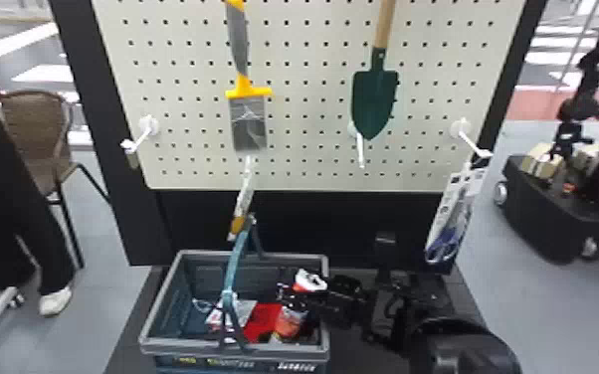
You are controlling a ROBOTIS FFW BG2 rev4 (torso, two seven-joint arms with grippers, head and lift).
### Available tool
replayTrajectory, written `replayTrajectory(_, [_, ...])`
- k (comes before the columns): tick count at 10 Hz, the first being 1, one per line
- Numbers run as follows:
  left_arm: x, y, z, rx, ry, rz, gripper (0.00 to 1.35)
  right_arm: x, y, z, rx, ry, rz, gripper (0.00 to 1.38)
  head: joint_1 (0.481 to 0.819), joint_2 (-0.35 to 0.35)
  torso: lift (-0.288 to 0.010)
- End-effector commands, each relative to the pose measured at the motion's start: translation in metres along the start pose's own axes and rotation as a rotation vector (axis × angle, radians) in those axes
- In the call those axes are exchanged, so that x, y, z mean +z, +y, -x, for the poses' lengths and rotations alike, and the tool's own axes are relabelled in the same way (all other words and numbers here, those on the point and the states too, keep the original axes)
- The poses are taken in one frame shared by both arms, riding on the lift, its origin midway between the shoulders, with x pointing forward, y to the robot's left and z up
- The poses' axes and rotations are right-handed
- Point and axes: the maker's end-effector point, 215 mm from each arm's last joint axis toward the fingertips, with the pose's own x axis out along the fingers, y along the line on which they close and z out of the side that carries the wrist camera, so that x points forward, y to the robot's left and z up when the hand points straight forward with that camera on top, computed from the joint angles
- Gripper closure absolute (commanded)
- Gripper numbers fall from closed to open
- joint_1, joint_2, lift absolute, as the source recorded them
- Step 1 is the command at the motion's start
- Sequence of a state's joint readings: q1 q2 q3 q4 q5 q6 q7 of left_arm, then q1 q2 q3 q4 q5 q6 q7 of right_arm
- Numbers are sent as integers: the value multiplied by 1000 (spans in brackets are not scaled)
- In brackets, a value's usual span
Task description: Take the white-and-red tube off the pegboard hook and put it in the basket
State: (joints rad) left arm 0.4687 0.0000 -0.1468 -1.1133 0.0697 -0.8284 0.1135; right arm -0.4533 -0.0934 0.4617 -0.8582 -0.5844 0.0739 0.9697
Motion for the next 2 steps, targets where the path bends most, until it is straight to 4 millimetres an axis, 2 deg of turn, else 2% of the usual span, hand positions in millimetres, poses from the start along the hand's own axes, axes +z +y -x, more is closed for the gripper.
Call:
replayTrajectory(1, [1,-1,0,1,-4,4,513,2,0,0,0,-5,5,16,549,0,-100])
replayTrajectory(2, [0,-1,0,1,-1,3,512,3,0,1,-1,-6,7,16,549,0,-100])
